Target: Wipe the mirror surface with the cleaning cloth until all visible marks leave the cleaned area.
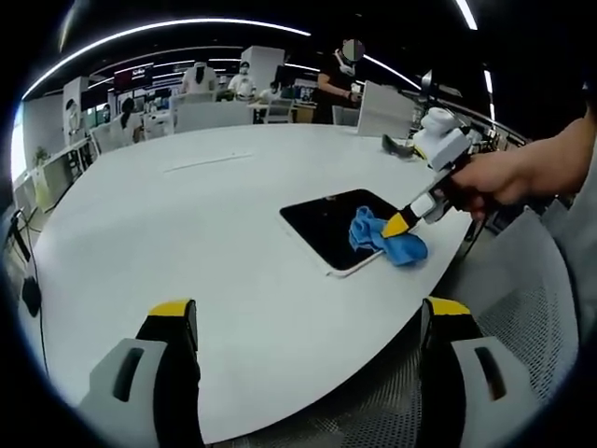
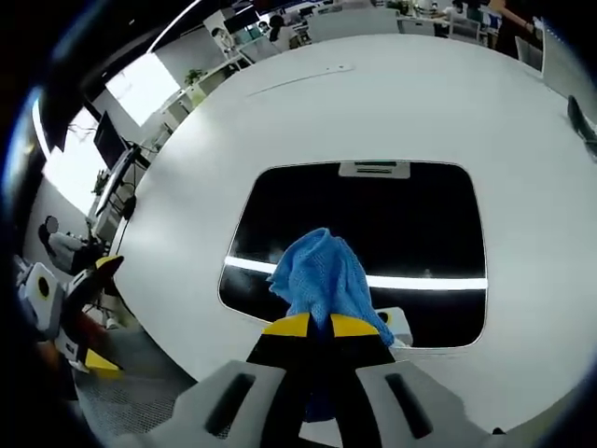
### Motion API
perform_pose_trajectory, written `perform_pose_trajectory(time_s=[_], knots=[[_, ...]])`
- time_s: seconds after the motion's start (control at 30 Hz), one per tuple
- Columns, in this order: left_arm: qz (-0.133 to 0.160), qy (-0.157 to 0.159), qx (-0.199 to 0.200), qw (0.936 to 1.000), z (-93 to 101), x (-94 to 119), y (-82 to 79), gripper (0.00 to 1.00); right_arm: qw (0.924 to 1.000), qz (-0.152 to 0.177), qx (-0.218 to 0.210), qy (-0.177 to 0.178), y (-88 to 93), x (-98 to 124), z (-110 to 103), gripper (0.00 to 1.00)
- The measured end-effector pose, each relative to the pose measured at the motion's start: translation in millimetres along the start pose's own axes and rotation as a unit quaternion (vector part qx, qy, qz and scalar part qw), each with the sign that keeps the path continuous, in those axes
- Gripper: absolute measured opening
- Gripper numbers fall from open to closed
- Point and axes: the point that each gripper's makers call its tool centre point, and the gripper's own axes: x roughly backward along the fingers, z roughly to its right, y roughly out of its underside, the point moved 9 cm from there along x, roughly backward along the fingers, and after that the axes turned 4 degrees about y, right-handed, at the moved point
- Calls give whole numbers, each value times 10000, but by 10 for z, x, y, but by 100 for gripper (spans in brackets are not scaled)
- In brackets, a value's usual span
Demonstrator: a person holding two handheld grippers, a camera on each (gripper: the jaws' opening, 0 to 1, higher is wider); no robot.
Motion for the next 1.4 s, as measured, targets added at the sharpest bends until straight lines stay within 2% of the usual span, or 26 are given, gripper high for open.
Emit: perform_pose_trajectory(time_s=[0.27, 0.47, 0.97, 1.4], knots=[[-23, -4, -14, 10000, -5, -7, 6, 99, 10000, 22, 3, 63, -24, -15, -16, 1], [-23, -12, 0, 10000, -7, -3, 2, 99, 9999, 78, 28, 128, -114, -67, -16, 0], [-111, -35, 14, 9999, -14, -13, 23, 99, 9993, 139, 252, 231, -443, -221, 52, 0], [-56, -12, 118, 9999, -12, -11, 9, 99, 9989, 167, 375, 219, -716, -345, 113, 0]])
